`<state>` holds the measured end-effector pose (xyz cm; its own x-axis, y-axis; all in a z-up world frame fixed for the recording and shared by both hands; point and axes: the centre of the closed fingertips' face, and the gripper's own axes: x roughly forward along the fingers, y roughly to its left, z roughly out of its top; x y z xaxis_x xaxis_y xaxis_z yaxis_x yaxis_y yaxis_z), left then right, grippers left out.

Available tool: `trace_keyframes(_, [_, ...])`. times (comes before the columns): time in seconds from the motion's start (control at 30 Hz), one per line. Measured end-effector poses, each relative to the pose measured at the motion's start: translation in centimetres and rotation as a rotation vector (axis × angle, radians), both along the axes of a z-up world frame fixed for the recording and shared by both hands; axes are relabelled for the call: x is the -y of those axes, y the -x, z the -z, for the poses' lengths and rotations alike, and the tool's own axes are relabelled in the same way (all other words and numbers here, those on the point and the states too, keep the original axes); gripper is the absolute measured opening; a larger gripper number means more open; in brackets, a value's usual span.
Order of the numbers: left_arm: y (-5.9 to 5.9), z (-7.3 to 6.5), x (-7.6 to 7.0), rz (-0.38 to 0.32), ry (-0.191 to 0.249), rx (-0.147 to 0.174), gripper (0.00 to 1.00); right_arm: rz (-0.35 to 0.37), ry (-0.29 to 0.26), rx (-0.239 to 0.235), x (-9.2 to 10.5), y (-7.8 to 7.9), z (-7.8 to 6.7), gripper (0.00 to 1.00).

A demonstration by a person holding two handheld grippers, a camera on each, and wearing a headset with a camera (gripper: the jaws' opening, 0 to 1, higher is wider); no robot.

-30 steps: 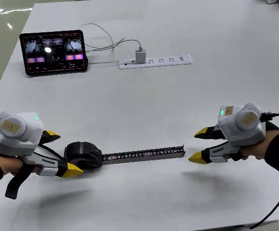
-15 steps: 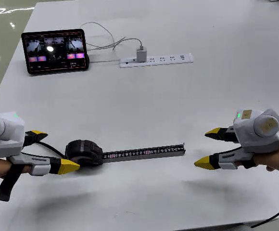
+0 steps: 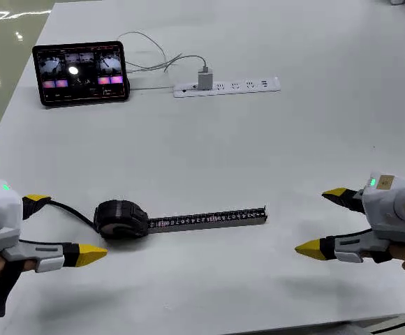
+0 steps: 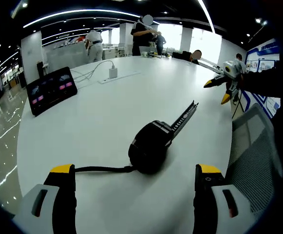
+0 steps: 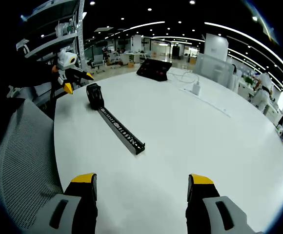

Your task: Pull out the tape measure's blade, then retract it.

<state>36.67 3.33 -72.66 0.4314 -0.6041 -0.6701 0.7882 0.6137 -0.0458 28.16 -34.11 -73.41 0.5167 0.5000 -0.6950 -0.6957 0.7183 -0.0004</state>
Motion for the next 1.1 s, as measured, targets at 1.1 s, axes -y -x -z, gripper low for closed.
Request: trace_keyframes(1.1, [2.2,-1.0,-2.5,-0.071,0.042,0.066,0.99,0.15,0.03,0.032,7.0,3.4,0.0,0.99])
